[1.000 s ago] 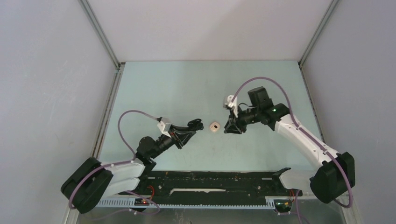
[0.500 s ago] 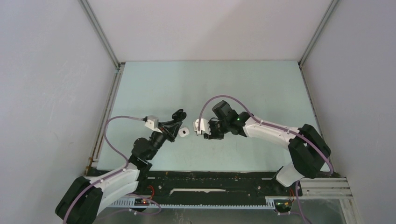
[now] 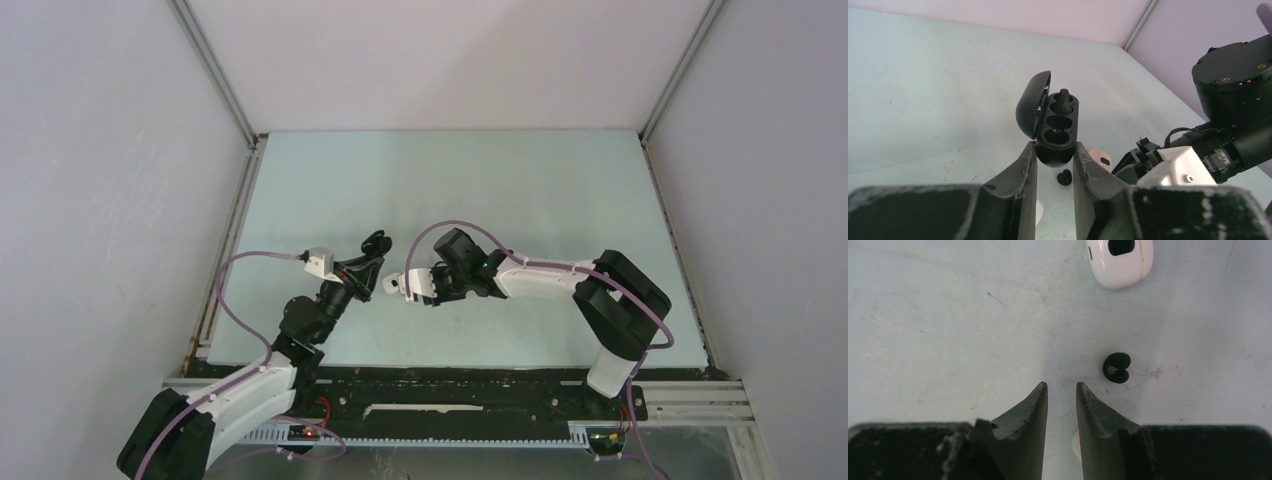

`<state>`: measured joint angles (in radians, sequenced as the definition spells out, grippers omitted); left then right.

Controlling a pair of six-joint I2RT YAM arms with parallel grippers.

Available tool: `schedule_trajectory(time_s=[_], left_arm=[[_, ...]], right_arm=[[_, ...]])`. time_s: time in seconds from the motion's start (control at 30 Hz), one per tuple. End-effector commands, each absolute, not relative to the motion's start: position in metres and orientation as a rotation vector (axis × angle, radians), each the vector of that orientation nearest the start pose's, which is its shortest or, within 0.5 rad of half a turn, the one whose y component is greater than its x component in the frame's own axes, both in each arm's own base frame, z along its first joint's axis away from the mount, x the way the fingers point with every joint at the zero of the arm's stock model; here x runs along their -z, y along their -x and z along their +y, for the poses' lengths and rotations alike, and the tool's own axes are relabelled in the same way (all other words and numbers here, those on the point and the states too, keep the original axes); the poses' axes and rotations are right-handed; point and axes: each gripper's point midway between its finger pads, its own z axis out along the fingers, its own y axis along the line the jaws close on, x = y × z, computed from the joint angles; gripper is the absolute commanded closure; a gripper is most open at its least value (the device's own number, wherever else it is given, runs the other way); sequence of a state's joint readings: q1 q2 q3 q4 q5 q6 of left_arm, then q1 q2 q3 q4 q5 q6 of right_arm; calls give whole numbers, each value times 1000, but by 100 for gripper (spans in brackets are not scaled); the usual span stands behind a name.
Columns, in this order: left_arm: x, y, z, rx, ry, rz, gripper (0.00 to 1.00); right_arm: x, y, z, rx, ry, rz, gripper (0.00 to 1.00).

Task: Insert the wireless bluetooth earbuds into the charging case
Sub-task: Pick up the left earbud from the center of the board.

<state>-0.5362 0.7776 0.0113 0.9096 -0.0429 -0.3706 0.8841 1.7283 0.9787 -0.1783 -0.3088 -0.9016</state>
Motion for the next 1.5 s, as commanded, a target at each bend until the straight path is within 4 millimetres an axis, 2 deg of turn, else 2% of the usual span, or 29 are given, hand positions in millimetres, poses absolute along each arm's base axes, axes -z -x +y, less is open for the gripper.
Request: schedule_trajectory(time_s=[0.0,0.13,0.37,0.47,0.57,0.73,0.87,1.03,1.23,1.47], left_arm=[[-144,-250,-151,689,-61,1507,100],[-144,-251,-151,690,-59,1505,100],[-142,-253,-139,637,-6,1504,100],[-142,-254,-131,608,27,1499,100],[-142,-253,-129,602,37,1491,100],[-142,-253,-130,610,28,1491,100],[-142,-253,-131,611,23,1493,100],[-143,-253,-132,616,21,1491,100],[-143,-252,-134,624,13,1494,100],[-144,-252,-135,631,12,1492,100]], right_arm=[[-56,-272,353,-310,1909,1425,70],[-62,-279,361,-380,1796,1560,72],[-80,-299,364,-587,1444,1883,72],[-83,-312,361,-641,1286,1993,65],[-75,-320,361,-658,1217,2089,57],[-62,-330,366,-628,1159,2192,49],[-49,-336,367,-576,1141,2253,46],[-30,-342,360,-401,1188,2254,45],[-19,-329,353,-355,1271,2275,44],[-25,-319,338,-308,1334,2259,45]])
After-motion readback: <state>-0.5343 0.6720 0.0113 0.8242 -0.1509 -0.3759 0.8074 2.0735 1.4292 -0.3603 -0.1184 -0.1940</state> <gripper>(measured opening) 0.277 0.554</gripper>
